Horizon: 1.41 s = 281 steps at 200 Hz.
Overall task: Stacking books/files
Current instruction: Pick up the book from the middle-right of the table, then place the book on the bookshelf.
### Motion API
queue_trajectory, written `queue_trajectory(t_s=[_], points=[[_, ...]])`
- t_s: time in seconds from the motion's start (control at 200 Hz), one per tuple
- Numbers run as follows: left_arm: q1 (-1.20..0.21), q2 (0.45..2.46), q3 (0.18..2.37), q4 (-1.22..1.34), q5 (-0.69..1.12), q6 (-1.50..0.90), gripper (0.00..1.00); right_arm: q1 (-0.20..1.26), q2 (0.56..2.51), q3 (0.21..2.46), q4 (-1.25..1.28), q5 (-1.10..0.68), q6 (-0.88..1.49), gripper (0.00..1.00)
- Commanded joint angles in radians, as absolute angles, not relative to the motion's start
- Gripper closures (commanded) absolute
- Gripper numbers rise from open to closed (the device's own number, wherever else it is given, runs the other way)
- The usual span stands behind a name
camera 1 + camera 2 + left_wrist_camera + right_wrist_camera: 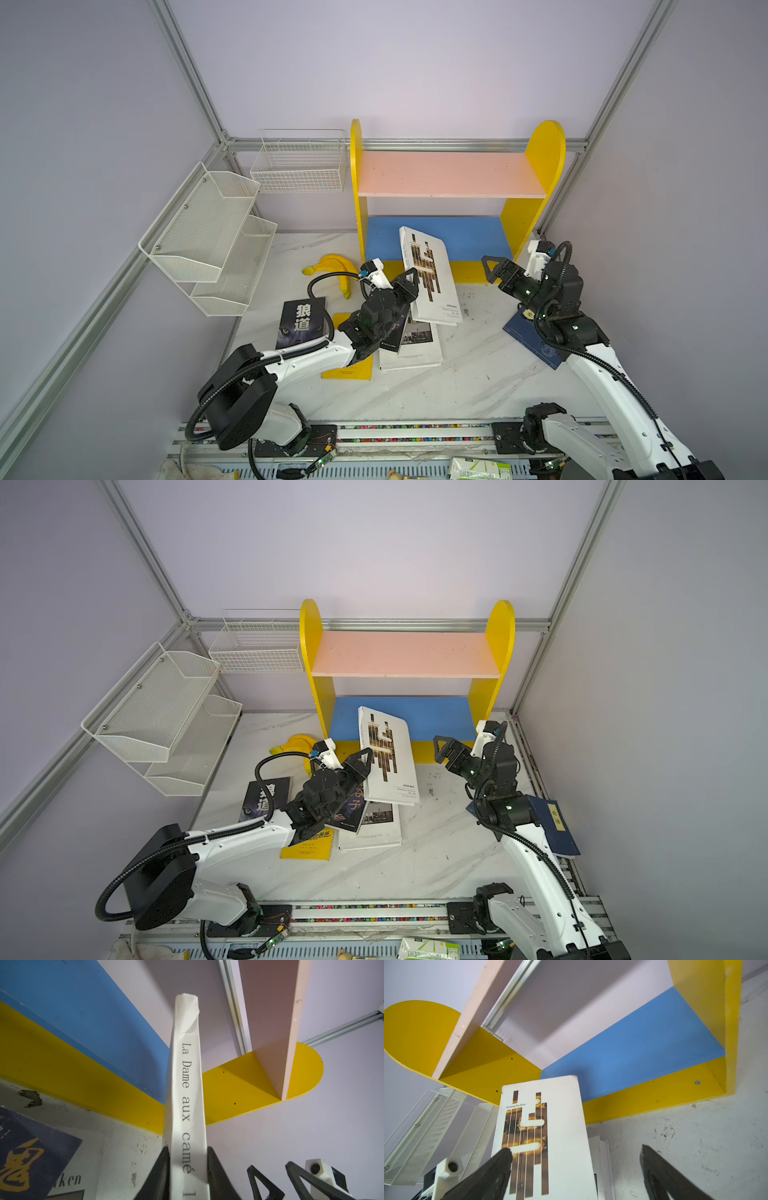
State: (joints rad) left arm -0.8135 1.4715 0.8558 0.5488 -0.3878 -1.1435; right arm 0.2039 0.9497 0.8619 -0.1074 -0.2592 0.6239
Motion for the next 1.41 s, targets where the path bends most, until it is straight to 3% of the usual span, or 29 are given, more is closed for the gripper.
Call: queue_trajectory(t_s=[0.0, 0.435, 0.61, 0.76, 1.065, 1.4], points=[[-0.766, 1.532, 1.009, 0.673, -0.345, -1.159, 0.73, 0.206, 1.001, 0.824, -0.016, -0.307, 0.686, 0.03], [-0.654, 1.714, 1.142, 0.831, -0.336, -1.224, 0.73, 0.275, 1.038, 0.657, 0.209, -0.447, 0.98, 0.05], [-0.646, 1.769, 1.16, 0.901, -0.37, -1.25, 0.73, 0.413, 1.107, 0.561, 0.482, -0.399, 1.126, 0.03], [-0.646, 1.808, 1.186, 0.921, -0.381, -1.27, 0.73, 0.449, 1.21, 0.486, 0.818, -0.367, 1.225, 0.03], [-0.647, 1.822, 1.187, 0.926, -0.375, -1.307, 0.72, 0.453, 1.441, 0.53, 1.142, -0.329, 1.253, 0.03], [-0.647, 1.826, 1.175, 0.926, -0.369, -1.344, 0.7, 0.463, 1.599, 0.613, 1.244, -0.308, 1.33, 0.1]])
